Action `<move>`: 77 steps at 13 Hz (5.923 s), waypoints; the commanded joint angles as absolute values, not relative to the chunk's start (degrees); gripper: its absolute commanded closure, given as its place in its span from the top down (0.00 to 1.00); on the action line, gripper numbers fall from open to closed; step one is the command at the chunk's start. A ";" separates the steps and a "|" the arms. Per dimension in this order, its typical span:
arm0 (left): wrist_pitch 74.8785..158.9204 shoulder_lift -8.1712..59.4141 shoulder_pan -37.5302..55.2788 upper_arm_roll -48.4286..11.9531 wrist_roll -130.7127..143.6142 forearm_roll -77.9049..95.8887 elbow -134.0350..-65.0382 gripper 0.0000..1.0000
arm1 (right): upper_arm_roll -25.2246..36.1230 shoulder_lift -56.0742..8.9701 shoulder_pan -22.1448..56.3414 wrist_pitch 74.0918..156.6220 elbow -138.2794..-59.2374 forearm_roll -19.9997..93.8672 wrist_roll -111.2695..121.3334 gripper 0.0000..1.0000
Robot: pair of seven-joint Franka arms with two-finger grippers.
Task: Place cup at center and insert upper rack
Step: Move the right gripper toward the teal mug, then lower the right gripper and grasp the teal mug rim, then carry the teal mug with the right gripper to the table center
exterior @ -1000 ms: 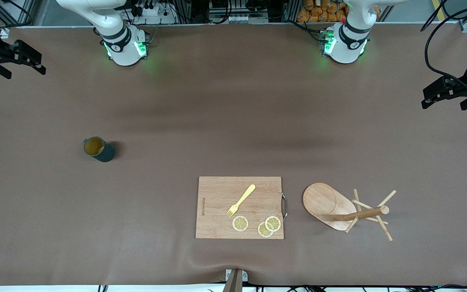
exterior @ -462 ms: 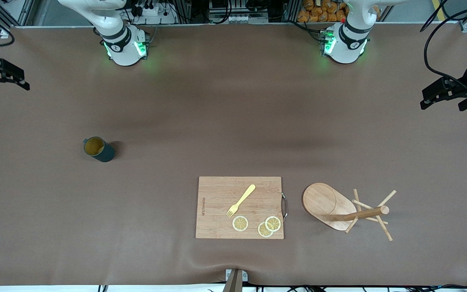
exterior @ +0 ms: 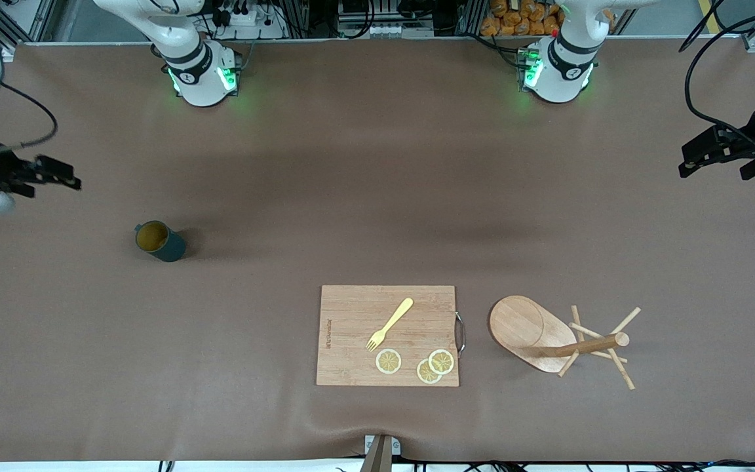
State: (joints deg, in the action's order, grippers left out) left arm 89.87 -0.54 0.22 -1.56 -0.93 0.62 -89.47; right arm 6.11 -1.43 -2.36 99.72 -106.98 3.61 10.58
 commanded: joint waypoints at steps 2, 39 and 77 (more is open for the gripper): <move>88.86 -0.53 0.00 -1.58 -0.62 1.58 -88.24 1.00 | 5.98 -8.42 0.17 103.70 -105.99 6.23 -4.19 1.00; 90.09 0.26 -0.35 -1.49 -0.62 0.88 -88.86 1.00 | 5.89 -13.19 12.11 113.07 -111.39 6.94 -34.50 0.00; 92.02 2.02 -0.88 -1.32 3.43 0.97 -88.33 1.00 | 4.83 -46.58 60.83 121.46 -73.56 12.13 -100.17 0.00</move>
State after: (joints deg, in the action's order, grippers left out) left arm 92.47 2.37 -0.72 -0.85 2.51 0.62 -88.69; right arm 4.39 -45.66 60.85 121.95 -75.23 12.24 -96.42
